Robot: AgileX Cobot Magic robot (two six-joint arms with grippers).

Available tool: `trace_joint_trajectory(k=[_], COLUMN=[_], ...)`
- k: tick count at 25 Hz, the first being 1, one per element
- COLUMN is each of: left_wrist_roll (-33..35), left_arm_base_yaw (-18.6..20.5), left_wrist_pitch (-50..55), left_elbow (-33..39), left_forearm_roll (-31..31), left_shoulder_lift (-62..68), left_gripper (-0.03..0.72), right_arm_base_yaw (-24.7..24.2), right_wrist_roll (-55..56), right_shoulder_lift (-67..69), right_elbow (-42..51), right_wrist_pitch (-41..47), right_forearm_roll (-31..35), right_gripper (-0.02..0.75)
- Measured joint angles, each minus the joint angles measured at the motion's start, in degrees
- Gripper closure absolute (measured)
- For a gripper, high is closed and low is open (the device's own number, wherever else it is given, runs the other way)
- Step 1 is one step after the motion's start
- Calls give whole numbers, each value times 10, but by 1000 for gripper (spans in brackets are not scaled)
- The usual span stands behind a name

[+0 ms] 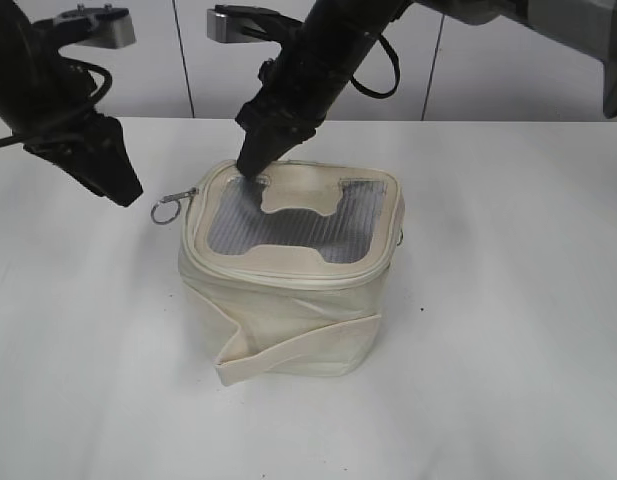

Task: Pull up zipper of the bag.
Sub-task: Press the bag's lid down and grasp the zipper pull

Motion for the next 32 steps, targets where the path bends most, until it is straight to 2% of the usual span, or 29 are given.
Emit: trace_joint_trajectory(k=[4, 10, 15, 25, 27, 28, 32], left_wrist_roll=[37, 91, 103, 109, 110, 110, 112], left_arm_base_yaw=[-1, -22, -40, -41, -41, -41, -41], left_wrist_pitch=[7, -12, -35, -61, -67, -70, -69], left_elbow=[0, 0, 0, 0, 0, 0, 0], left_forearm_roll=[-30, -37, -21, 0, 0, -2, -15], left_shoulder_lift=[-12, -12, -7, 39, 44, 47, 51], left_gripper=[291, 270, 260, 270, 319, 367, 629], right_arm_base_yaw=[0, 0, 0, 0, 0, 0, 0], right_wrist_roll=[0, 1, 0, 0, 0, 0, 0], right_shoulder_lift=[0, 0, 0, 0, 0, 0, 0], right_elbow=[0, 0, 0, 0, 0, 0, 0], right_wrist_pitch=[-1, -1, -1, -1, -1, -1, -1], right_forearm_roll=[-1, -1, -1, -1, -1, -1, -1], right_gripper=[689, 689, 689, 691, 691, 691, 691])
